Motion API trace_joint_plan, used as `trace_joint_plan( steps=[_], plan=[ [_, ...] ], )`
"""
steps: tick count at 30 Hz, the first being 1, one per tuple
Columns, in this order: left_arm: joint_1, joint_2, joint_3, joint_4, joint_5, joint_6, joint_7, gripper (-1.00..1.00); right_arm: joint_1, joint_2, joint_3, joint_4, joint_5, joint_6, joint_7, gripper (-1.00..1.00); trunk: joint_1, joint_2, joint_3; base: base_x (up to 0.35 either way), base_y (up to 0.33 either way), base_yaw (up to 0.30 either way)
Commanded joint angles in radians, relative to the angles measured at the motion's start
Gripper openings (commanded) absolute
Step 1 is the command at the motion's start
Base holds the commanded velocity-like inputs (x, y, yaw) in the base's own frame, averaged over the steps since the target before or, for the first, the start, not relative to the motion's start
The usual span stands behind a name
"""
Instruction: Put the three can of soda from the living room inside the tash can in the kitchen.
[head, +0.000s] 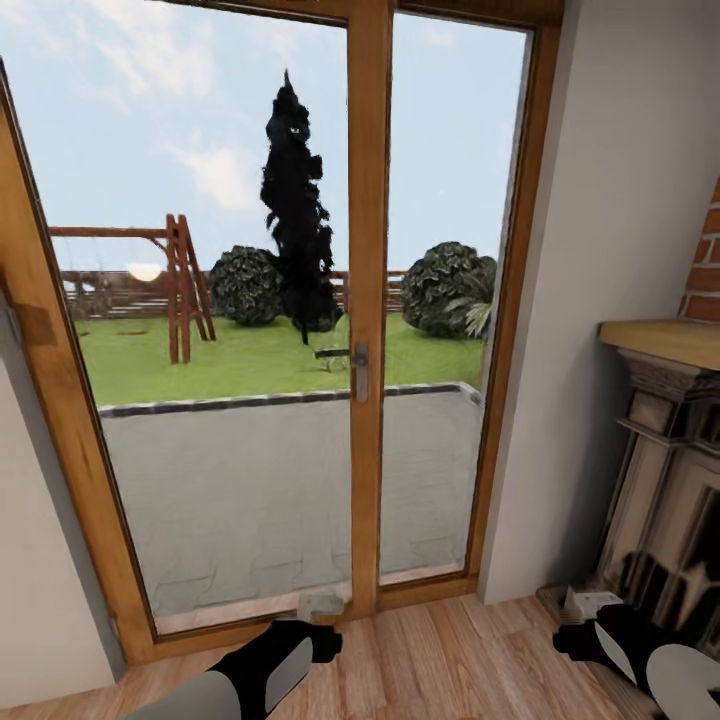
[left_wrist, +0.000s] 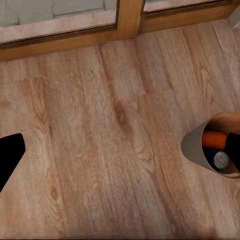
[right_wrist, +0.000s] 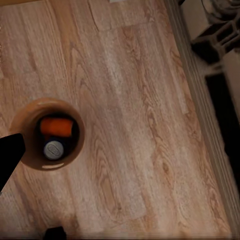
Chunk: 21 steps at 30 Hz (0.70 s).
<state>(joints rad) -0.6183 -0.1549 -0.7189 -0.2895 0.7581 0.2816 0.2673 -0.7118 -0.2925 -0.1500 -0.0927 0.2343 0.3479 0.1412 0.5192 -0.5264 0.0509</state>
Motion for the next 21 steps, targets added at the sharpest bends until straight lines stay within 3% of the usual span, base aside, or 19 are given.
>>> trace_joint_plan(
  steps=[1,5,10,18,21],
  plan=[
    [0.000,0.000,0.000,0.007,0.000,0.000,0.000,1.00,0.007,0.002,0.000,0.000,-0.001,0.000,0.000,1.00,-0.004,0.007,0.003,0.000,0.000,0.000],
    [0.004,0.000,0.000,0.035,0.001,-0.001,0.001,1.00,0.046,0.014,-0.002,0.000,-0.006,-0.014,0.000,1.00,-0.019,0.035,0.016,0.000,0.000,0.000],
    [0.033,0.000,0.002,0.051,0.000,-0.018,0.001,1.00,0.099,0.027,-0.006,0.018,-0.008,-0.084,0.000,1.00,-0.038,0.070,0.031,0.000,0.000,0.000],
    [0.074,0.001,0.003,0.054,-0.001,-0.036,0.000,1.00,0.126,0.028,-0.010,0.076,-0.009,-0.136,0.000,1.00,-0.069,0.126,0.057,0.000,0.000,0.000],
    [0.088,0.003,0.003,0.055,-0.001,-0.040,0.000,1.00,0.148,0.029,-0.011,0.085,-0.009,-0.157,0.000,1.00,-0.069,0.126,0.057,0.000,0.000,0.000]
  ],
)
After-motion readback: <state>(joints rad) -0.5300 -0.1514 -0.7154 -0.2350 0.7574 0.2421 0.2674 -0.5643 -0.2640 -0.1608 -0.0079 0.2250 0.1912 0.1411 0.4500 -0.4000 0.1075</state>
